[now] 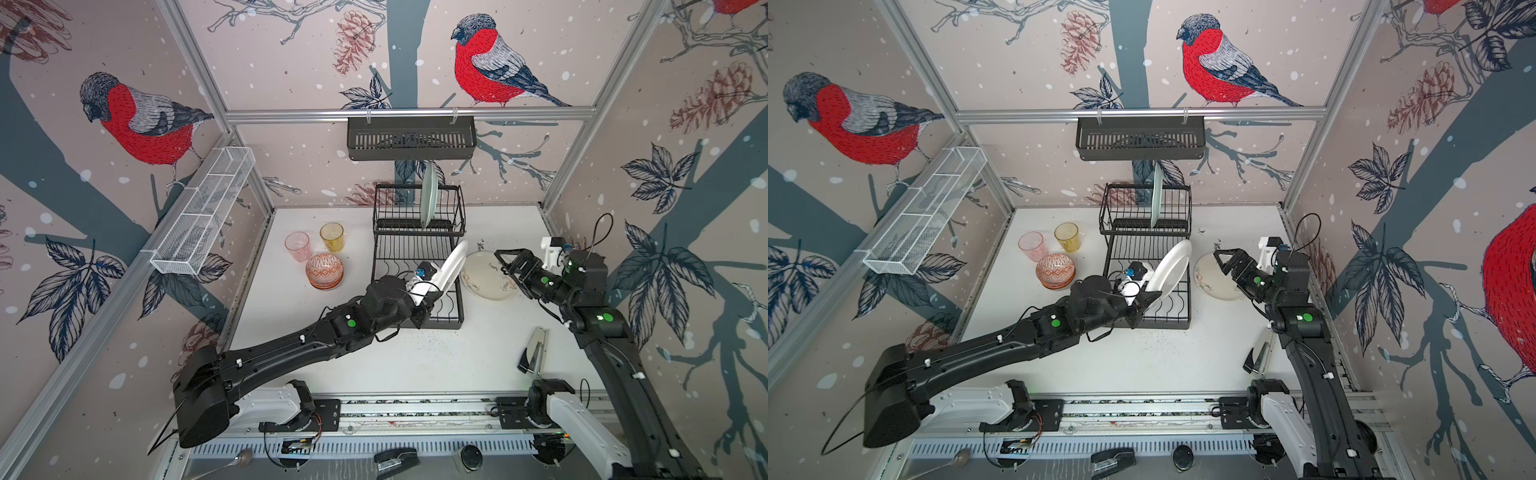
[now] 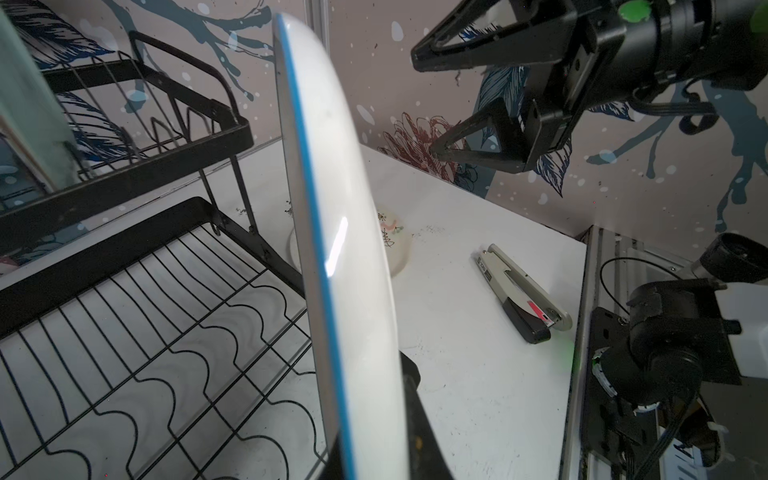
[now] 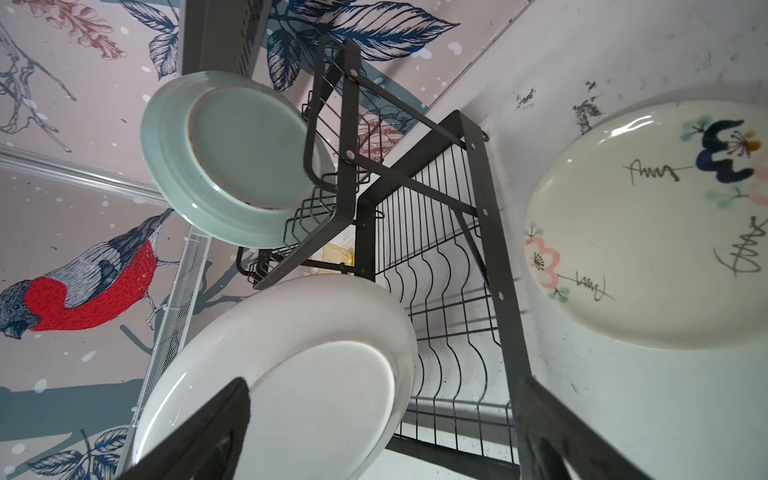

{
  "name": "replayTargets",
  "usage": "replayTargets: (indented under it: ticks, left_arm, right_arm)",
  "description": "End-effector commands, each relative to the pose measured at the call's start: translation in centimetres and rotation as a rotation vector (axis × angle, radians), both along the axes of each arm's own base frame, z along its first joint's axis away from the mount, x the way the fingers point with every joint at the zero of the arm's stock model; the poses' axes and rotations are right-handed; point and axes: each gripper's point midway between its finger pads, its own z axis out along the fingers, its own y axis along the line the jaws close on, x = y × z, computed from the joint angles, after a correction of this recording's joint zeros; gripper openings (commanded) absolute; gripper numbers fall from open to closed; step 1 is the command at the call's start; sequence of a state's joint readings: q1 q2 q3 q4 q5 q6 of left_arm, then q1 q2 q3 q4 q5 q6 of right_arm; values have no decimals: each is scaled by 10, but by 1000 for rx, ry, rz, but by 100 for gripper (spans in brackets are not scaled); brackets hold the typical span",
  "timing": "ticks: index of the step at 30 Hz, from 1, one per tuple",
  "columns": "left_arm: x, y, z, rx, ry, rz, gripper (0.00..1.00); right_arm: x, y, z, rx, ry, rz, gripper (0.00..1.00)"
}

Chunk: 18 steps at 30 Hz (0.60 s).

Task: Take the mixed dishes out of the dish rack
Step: 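Carry the plate toward the right gripper while the right gripper reaches to it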

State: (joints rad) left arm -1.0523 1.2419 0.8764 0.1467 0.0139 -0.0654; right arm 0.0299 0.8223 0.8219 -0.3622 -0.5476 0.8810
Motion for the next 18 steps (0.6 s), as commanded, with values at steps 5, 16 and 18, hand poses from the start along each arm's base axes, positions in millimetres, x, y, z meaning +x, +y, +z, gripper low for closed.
replayTargets:
  ticks: [5,16,18]
  left_arm:
    - [12,-29,29,-111,-129,-7,0]
    - [20,-56,2,-18,-116,-34,0]
    - [22,-61,3,-10,-129,-29,0]
  right_arm:
    - [6,0,-2,-11,-25,7,100]
    - [7,-8,-6,-43,-4,-34,100]
    - [8,-7,-6,-48,1,-27,100]
